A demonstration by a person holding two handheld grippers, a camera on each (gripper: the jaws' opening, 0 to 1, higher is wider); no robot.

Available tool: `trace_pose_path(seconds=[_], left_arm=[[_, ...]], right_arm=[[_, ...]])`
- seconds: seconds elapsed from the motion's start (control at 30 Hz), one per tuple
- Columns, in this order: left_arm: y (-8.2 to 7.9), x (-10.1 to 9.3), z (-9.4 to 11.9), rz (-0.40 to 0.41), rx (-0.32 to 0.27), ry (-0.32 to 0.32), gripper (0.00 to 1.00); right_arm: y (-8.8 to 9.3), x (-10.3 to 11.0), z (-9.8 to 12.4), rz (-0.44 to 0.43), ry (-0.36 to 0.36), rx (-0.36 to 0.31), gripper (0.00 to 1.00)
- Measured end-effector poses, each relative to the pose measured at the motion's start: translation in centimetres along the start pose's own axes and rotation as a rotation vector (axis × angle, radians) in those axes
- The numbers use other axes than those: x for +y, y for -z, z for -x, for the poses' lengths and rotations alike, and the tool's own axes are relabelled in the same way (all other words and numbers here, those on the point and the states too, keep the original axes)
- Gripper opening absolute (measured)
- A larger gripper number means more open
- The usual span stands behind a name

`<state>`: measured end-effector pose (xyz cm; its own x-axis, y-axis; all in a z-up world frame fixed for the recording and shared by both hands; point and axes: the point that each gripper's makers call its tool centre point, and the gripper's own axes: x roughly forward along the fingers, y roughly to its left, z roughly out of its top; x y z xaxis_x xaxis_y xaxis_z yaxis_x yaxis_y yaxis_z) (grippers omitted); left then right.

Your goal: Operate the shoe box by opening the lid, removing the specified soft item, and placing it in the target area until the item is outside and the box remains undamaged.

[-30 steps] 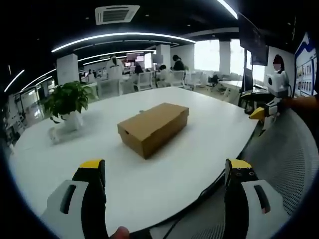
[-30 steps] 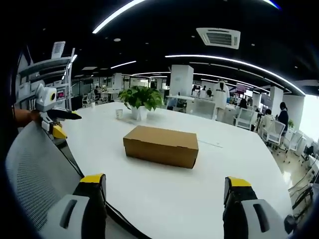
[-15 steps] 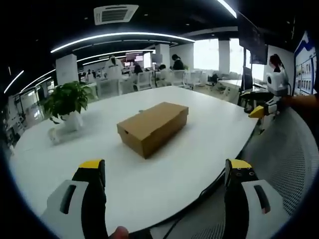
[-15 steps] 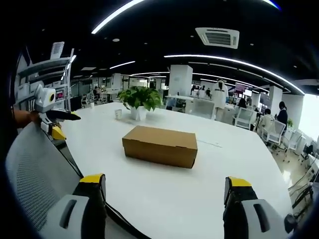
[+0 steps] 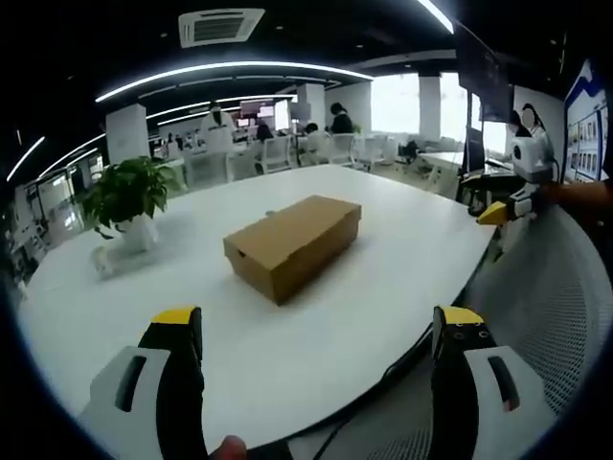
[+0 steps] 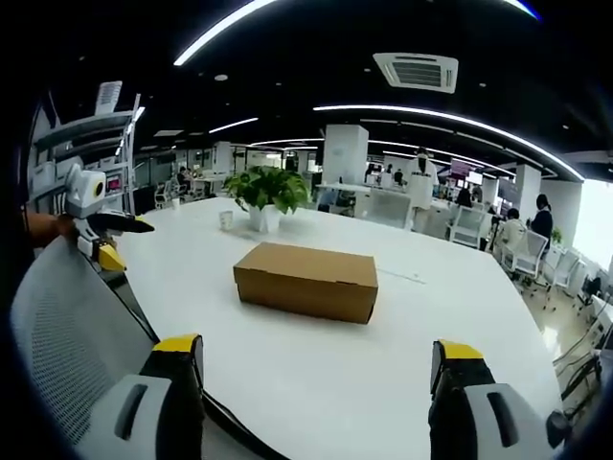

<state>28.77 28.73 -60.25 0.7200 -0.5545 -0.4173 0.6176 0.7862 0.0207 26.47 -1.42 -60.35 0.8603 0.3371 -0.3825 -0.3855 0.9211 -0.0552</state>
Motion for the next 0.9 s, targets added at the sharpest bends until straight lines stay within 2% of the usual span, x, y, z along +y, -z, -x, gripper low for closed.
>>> trace_pose_path(seconds=[0.9], left_arm=[[-0.36, -0.05, 0.02, 0.016, -0.001, 0.004, 0.99]], right_arm=[[-0.50, -0.45, 0.16, 0.019, 0.019, -0.002, 0.99]])
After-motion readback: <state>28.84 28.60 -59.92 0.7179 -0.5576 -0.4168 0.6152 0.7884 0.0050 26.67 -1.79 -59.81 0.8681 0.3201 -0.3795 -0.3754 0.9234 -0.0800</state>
